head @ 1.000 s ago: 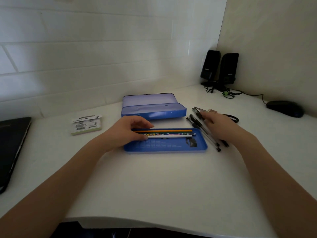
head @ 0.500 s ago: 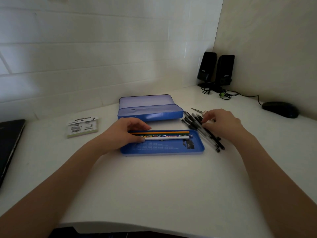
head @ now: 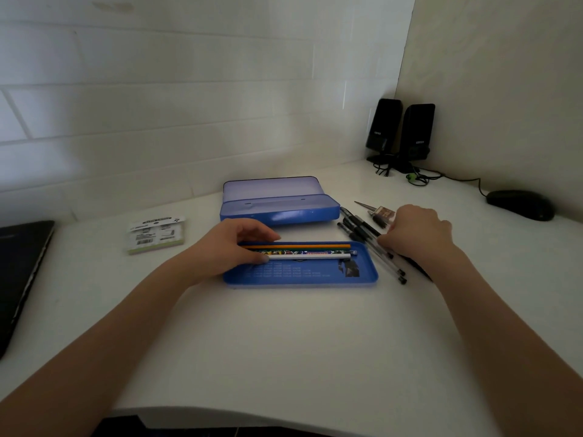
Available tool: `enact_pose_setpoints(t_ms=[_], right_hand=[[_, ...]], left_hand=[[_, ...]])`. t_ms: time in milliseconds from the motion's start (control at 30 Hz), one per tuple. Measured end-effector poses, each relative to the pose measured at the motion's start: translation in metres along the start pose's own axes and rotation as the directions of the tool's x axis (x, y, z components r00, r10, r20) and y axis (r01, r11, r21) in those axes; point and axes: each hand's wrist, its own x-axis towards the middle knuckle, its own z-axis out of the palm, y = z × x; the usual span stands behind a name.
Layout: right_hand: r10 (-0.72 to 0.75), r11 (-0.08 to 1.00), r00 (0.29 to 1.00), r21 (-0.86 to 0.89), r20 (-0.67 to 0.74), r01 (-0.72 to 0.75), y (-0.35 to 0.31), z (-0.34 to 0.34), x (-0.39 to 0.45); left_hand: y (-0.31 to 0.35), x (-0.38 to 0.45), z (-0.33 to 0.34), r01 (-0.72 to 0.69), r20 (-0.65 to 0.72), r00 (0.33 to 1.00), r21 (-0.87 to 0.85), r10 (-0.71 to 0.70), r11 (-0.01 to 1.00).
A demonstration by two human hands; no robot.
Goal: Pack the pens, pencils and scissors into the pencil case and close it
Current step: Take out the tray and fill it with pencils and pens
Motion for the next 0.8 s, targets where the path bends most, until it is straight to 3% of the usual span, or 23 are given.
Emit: enact_pose_setpoints(t_ms=[233, 400, 567, 667, 800], right_hand=[[-0.024, 0.98, 0.995, 0.193, -0.102, 0.043, -0.005, -0.006, -0.003], [-0.333, 0.819, 0.943, 0.49, -0.018, 0.298, -0.019, -0.005, -0.013], [-0.505, 0.706, 0.86, 0.54, -0.071, 0.459, -0.031, -0.005, -0.024], [-0.602, 0.651, 0.798, 0.594, 0.026, 0.472, -0.034, -0.009, -0.032], [-0.658, 0.676, 0.741, 0.539, 0.135, 0.502, -0.039, -0.003, -0.037]], left_hand=[[0.001, 0.0, 0.0, 0.006, -0.005, 1.0, -0.022, -0.006, 1.0], [0.002, -0.001, 0.003, -0.008, -0.013, 1.0, -0.023, 0.008, 1.0], [0.003, 0.0, 0.005, -0.005, -0.013, 1.0, -0.058, 0.005, 0.998], [0.002, 0.001, 0.003, 0.007, 0.003, 1.0, -0.123, -0.007, 0.992], [0.0, 0.001, -0.001, 0.027, 0.051, 0.999, -0.161, -0.019, 0.987]])
